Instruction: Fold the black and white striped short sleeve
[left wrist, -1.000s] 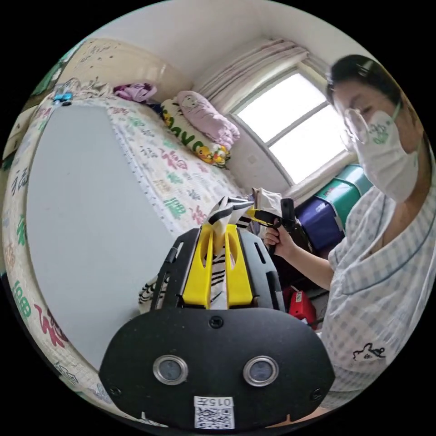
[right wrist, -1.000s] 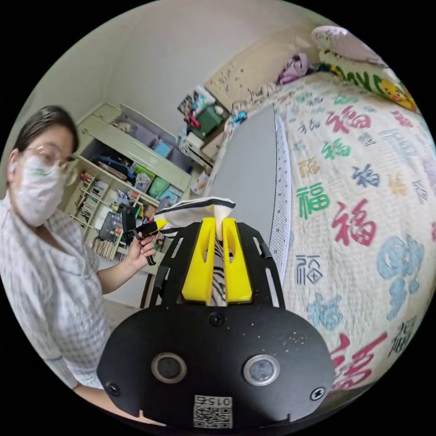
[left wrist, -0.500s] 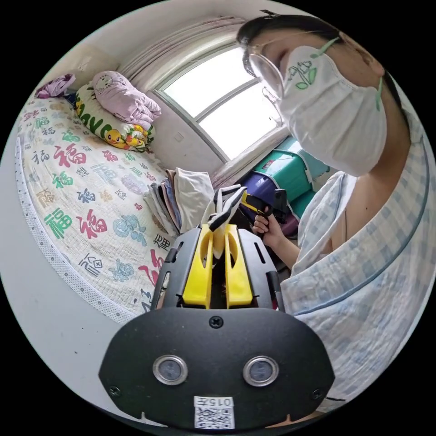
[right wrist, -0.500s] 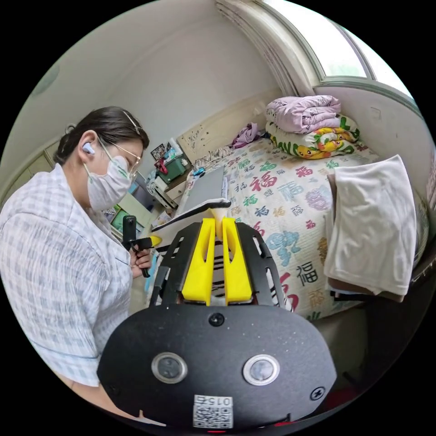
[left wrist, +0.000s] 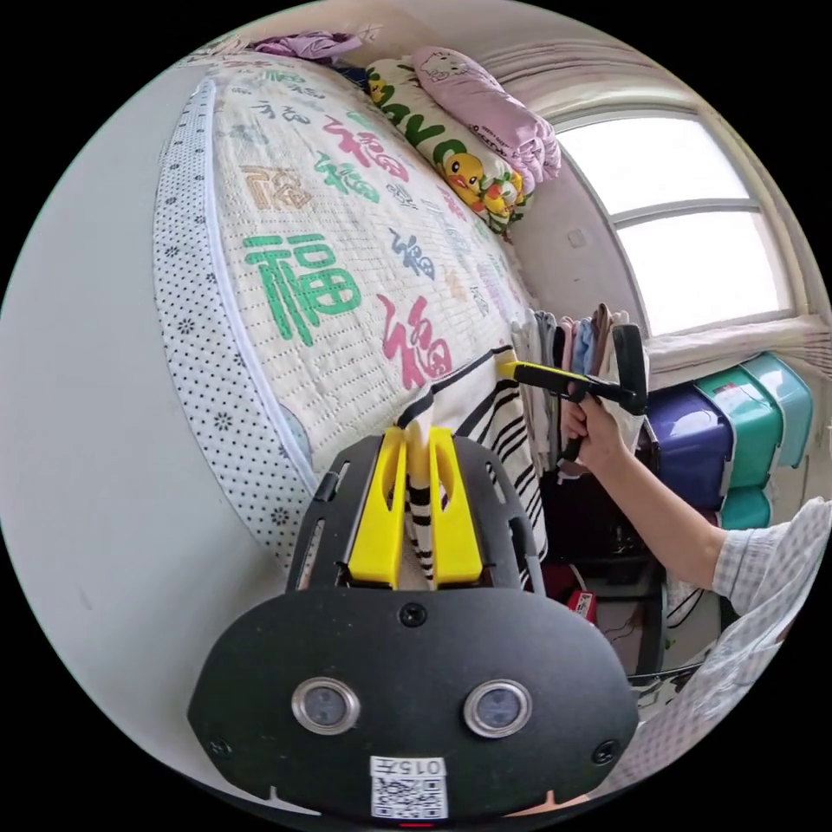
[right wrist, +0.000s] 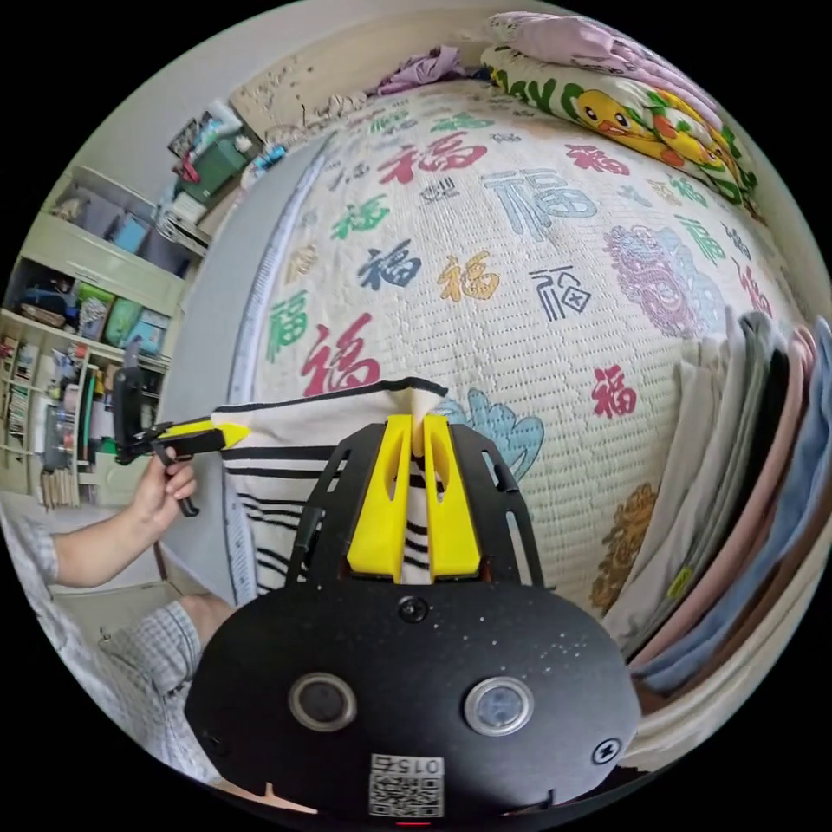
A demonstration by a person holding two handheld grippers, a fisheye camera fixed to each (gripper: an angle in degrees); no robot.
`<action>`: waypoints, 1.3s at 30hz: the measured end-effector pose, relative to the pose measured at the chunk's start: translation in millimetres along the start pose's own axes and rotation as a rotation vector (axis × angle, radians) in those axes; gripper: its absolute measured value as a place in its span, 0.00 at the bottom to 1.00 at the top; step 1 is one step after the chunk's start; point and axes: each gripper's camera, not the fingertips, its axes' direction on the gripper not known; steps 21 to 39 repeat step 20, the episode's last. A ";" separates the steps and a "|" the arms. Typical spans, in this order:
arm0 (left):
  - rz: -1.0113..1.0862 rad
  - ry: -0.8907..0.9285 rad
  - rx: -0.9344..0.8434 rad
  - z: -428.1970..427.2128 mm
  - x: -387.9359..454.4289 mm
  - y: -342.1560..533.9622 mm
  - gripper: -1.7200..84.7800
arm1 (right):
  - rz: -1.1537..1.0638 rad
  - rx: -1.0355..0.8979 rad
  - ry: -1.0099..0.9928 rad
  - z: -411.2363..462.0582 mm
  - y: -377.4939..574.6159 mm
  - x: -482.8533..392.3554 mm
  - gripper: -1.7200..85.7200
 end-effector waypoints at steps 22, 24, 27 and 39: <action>0.408 0.017 -0.144 143.0 171.9 -69.0 0.12 | 0.253 0.268 0.486 -110.5 189.4 -125.5 0.08; 0.408 0.017 -0.144 143.0 171.9 -69.0 0.12 | 0.253 0.268 0.486 -110.5 189.4 -125.5 0.08; 0.408 0.017 -0.144 143.0 171.9 -69.0 0.12 | 0.253 0.268 0.486 -110.5 189.4 -125.5 0.08; 0.408 0.017 -0.144 143.0 171.9 -69.0 0.12 | 0.253 0.268 0.486 -110.5 189.4 -125.5 0.08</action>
